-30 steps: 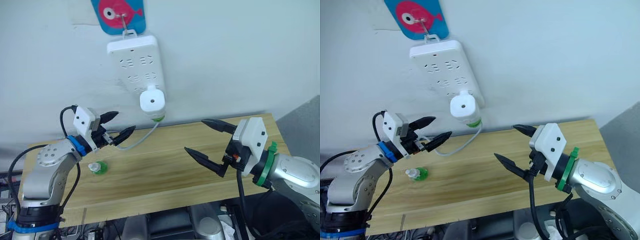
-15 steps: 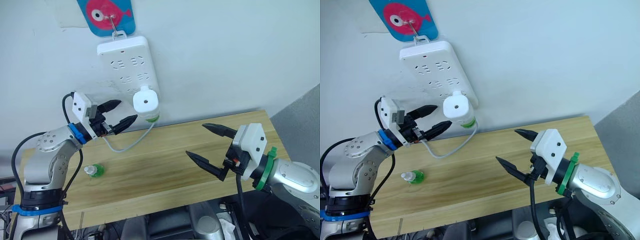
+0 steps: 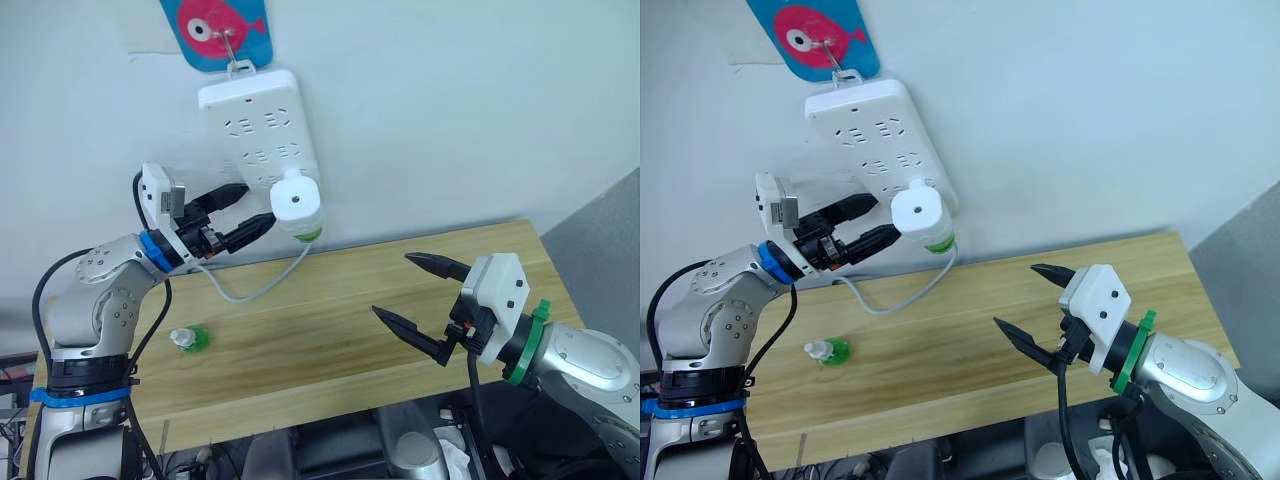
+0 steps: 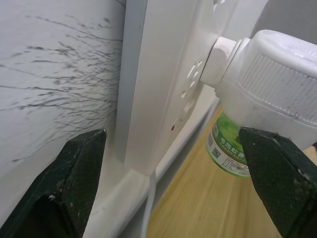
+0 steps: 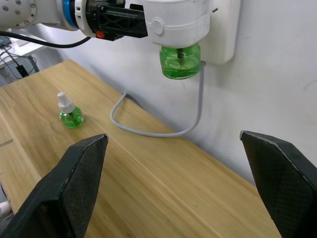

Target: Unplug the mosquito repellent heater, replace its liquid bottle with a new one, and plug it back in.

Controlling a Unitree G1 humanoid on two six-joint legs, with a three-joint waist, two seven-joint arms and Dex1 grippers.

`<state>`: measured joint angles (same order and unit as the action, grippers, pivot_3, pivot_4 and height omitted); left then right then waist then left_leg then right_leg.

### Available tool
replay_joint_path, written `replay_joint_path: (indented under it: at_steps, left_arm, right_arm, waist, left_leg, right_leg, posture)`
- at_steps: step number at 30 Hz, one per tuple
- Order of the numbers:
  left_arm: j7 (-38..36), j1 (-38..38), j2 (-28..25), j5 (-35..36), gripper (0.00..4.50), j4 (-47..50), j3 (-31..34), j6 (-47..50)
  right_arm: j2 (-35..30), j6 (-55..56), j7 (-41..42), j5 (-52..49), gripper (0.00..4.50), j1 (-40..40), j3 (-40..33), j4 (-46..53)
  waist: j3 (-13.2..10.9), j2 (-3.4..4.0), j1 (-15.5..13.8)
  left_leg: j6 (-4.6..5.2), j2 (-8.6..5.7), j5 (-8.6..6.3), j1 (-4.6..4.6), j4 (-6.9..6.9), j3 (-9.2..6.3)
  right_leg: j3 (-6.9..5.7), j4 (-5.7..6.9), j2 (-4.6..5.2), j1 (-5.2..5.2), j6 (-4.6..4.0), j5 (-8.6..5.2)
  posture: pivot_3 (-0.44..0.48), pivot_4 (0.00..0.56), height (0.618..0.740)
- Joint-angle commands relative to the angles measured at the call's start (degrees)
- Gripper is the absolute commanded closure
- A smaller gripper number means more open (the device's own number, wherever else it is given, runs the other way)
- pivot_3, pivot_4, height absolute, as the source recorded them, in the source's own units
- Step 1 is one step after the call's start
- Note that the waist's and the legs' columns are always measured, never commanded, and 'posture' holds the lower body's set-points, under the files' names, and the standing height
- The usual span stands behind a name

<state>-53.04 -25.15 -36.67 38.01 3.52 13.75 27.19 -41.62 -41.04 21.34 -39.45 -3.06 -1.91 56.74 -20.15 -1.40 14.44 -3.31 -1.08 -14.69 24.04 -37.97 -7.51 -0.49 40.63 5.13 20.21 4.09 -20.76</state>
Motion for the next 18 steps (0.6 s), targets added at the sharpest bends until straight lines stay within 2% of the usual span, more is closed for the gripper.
replay_joint_path:
  at_steps: [1, 11, 18]
  left_arm:
    - [-1.1, -1.9, 0.0, 0.2, 0.03, -0.8, -0.1, -0.7]
    - [-3.6, -7.9, 2.0, -1.7, 0.03, -7.9, -2.0, -3.3]
    - [-5.4, -10.4, 3.5, 0.1, 0.03, -8.5, -2.5, -0.2]
  right_arm:
    - [0.4, 1.1, 0.2, 0.3, 0.00, 0.4, 0.3, 2.6]
    - [0.6, 1.0, -0.2, 1.1, 0.00, 0.8, 1.0, 2.4]
    - [1.3, 0.9, -0.4, 1.6, 0.00, 1.0, 1.5, 2.2]
  waist:
    - [0.0, 0.00, 0.0]
    - [0.0, -0.02, -1.1]
    - [0.0, -0.02, -2.2]
  left_leg:
    - [0.00, 0.00, 0.00, 0.00, 0.00, 0.00]
    - [0.00, -0.03, 0.02, -0.02, -0.15, -0.09]
    - [0.00, -0.06, 0.05, -0.04, -0.16, -0.14]
  right_leg:
    - [0.00, 0.00, 0.00, 0.00, 0.00, 0.00]
    - [-0.04, 0.22, 0.01, -0.02, 0.00, 0.00]
    - [-0.06, 0.31, 0.01, -0.01, 0.01, 0.01]
  posture:
    - [-0.432, 0.315, 0.740]
    - [-0.433, 0.314, 0.740]
    - [-0.432, 0.318, 0.740]
